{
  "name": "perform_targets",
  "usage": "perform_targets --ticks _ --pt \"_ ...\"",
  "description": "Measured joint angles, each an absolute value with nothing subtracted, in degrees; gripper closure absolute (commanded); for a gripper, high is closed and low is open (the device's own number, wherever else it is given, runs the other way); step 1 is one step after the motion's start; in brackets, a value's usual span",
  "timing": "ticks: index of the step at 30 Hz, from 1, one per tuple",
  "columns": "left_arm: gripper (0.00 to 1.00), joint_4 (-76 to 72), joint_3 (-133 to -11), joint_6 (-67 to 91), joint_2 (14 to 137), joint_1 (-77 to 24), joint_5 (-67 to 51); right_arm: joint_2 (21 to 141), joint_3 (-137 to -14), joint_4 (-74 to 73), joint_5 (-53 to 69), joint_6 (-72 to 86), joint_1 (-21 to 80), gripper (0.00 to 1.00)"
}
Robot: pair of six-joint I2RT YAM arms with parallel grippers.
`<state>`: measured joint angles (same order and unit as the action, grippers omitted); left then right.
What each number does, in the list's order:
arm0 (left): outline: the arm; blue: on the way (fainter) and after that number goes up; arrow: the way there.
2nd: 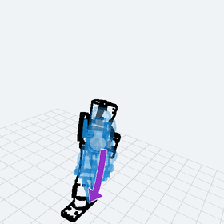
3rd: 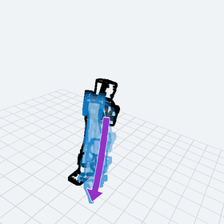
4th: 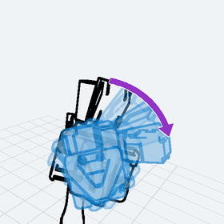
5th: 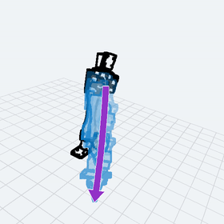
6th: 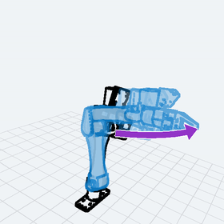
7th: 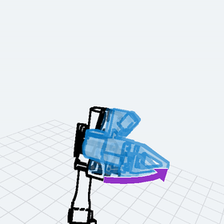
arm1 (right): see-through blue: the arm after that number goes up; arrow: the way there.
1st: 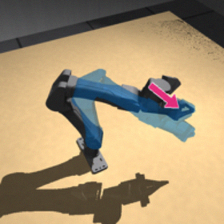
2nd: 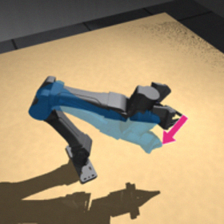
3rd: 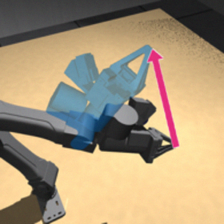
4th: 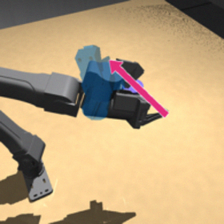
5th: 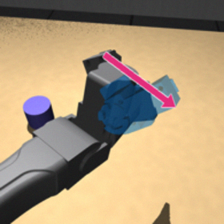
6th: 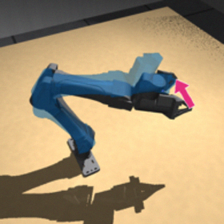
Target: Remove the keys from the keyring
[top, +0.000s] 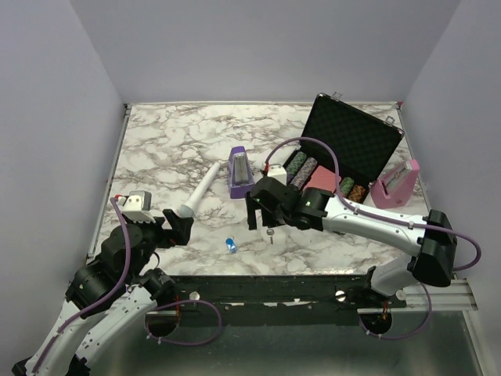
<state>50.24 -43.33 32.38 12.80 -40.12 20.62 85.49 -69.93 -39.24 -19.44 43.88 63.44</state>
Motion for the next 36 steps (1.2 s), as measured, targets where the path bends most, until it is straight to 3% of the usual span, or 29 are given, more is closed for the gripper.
perform_targets --ticks 14,36 --pt "0.01 50.22 -43.33 32.34 12.80 -40.12 20.60 75.44 -65.52 -40.80 -25.12 45.15 63.42 0.00" --pt "0.01 49.89 -43.24 32.05 12.80 -40.10 20.58 37.65 -44.16 -36.10 -28.18 52.10 63.44 0.00"
